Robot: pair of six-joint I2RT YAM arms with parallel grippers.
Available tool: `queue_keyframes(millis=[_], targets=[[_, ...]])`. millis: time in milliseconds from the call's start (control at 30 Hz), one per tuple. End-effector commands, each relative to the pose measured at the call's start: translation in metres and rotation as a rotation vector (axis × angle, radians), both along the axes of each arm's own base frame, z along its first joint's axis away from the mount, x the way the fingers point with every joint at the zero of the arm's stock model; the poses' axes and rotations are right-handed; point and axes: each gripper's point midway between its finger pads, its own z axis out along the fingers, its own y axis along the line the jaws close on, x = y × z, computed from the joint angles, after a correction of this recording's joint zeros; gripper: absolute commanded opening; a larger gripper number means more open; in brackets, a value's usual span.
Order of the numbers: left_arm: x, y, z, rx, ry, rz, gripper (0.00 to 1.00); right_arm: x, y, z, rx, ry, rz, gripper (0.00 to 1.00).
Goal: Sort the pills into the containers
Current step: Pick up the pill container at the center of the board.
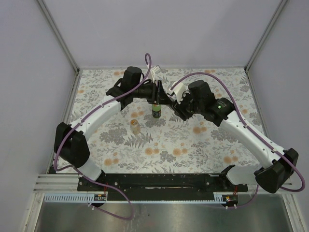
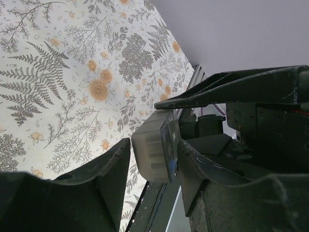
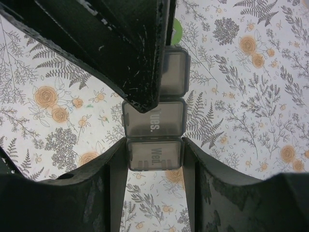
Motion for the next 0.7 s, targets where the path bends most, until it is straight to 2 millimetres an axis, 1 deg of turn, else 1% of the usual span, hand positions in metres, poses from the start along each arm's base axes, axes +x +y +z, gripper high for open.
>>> queue_keyframes(millis=[0,167,267,333,367,400,433,567,600,667], targets=[[0.001,-0.007,0.021,-0.042,-0.055,-0.038,0.45,0.003,0.006,0.007,0.021,-0.032,-0.006,0.13],[0.001,-0.009,0.02,-0.044,-0.046,-0.045,0.38,0.001,0.007,0.006,0.022,-0.029,0.001,0.13],[0.0,-0.01,0.021,-0.049,-0.038,-0.053,0.31,0.001,0.007,0.004,0.019,-0.026,-0.001,0.13],[-0.001,-0.011,0.022,-0.051,-0.034,-0.058,0.22,0.001,0.007,0.004,0.018,-0.027,0.0,0.15],[-0.001,-0.011,0.021,-0.054,-0.027,-0.059,0.13,0.001,0.006,0.004,0.017,-0.025,-0.002,0.17],[-0.003,-0.012,0.022,-0.061,-0.021,-0.064,0.04,0.001,0.006,0.004,0.017,-0.023,-0.003,0.2],[-0.004,-0.012,0.024,-0.07,-0.016,-0.064,0.0,0.001,0.006,0.004,0.015,-0.024,-0.004,0.25],[-0.008,-0.012,0.025,-0.1,0.014,-0.053,0.0,0.003,0.006,0.007,0.019,-0.028,-0.015,0.44],[-0.009,-0.011,0.025,-0.103,0.022,-0.044,0.0,0.003,0.005,0.007,0.018,-0.029,-0.016,0.47],[-0.009,-0.009,0.025,-0.1,0.028,-0.028,0.0,0.003,0.004,0.009,0.018,-0.032,-0.024,0.59]])
